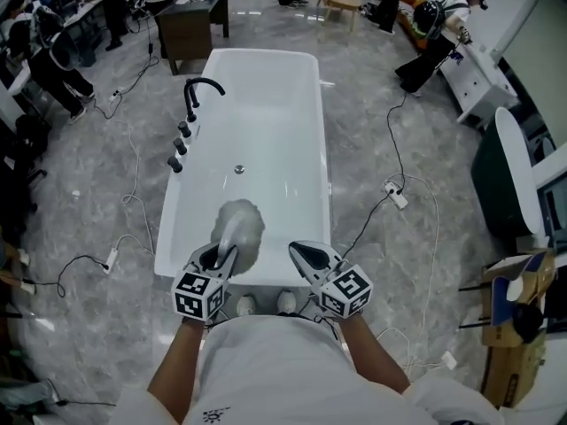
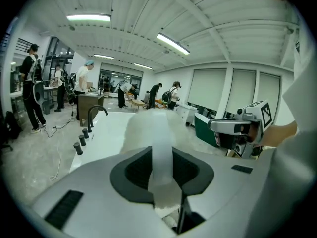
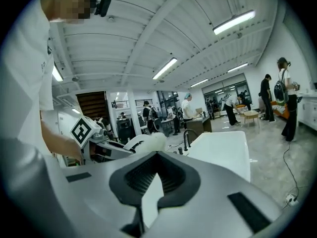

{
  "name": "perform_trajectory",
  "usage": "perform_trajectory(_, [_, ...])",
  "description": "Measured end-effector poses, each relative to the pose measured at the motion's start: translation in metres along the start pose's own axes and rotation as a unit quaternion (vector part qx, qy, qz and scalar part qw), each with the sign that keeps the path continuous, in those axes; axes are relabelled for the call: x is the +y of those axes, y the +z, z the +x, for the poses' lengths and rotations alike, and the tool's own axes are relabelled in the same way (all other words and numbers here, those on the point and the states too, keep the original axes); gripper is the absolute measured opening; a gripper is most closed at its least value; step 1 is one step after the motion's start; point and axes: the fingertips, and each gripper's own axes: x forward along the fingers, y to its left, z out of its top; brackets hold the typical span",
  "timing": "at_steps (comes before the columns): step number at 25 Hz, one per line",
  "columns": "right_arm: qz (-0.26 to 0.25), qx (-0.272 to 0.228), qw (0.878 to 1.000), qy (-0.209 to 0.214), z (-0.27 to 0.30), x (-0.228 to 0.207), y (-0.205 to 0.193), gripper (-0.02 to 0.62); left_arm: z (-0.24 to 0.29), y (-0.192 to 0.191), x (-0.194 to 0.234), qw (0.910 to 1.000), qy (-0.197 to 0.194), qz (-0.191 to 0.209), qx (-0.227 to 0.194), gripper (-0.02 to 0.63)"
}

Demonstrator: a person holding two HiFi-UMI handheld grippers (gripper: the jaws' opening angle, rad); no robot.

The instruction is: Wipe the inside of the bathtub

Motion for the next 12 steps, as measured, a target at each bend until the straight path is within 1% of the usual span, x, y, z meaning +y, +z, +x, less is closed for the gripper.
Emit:
perform_trajectory(4, [-0.016,0.002,0.999,-0.031,0.004,-0.009,0.005,0.009,0.002,0.010,0.009,0.9994,-0.002,-0.018,-0.031,0.098])
perform_trajectory(9, [-0.016,-0.004,0.999,-0.049,0.012,-0.011,0.010,0.009,0.001,0.015,0.016,0.9991,0.005,0.011,-0.040,0.098])
perform_trajectory(12, [-0.017,-0.009,0.998,-0.054,0.013,-0.010,0.014,0.009,-0.001,0.020,0.016,0.9986,0.004,0.020,-0.049,0.098])
